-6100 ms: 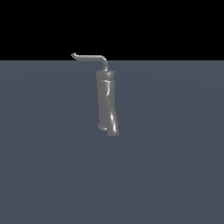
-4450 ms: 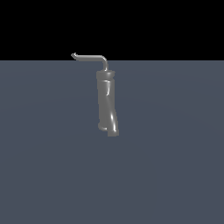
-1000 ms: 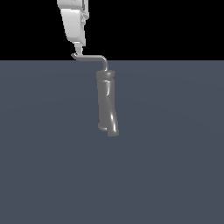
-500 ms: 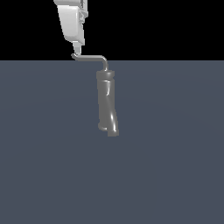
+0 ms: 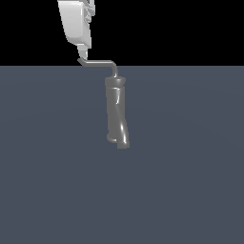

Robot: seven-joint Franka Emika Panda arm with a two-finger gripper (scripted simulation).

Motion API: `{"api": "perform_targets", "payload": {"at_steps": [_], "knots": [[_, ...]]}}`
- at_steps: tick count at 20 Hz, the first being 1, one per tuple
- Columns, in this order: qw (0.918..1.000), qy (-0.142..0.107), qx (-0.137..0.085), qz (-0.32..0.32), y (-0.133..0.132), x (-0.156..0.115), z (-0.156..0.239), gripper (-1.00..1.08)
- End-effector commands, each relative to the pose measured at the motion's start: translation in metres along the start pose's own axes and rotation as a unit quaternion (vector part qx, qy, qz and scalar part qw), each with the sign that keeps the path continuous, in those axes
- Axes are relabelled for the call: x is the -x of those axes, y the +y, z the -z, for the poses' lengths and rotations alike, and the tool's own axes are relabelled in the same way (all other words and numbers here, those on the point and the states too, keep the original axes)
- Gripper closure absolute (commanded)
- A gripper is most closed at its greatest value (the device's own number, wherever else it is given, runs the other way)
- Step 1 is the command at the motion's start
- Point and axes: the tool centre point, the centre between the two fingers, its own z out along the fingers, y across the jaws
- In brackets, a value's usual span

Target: Turn on the faucet by rotating a designated handle.

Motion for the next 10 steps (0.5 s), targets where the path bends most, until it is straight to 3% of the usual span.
{"api": "perform_targets", "payload": {"at_steps": [1,10], "knots": [[1.0,0.0,0.003,0.001,0.011,0.002,0.0,1.08],[1.0,0.001,0.001,0.001,0.027,-0.005,0.0,1.08]]}}
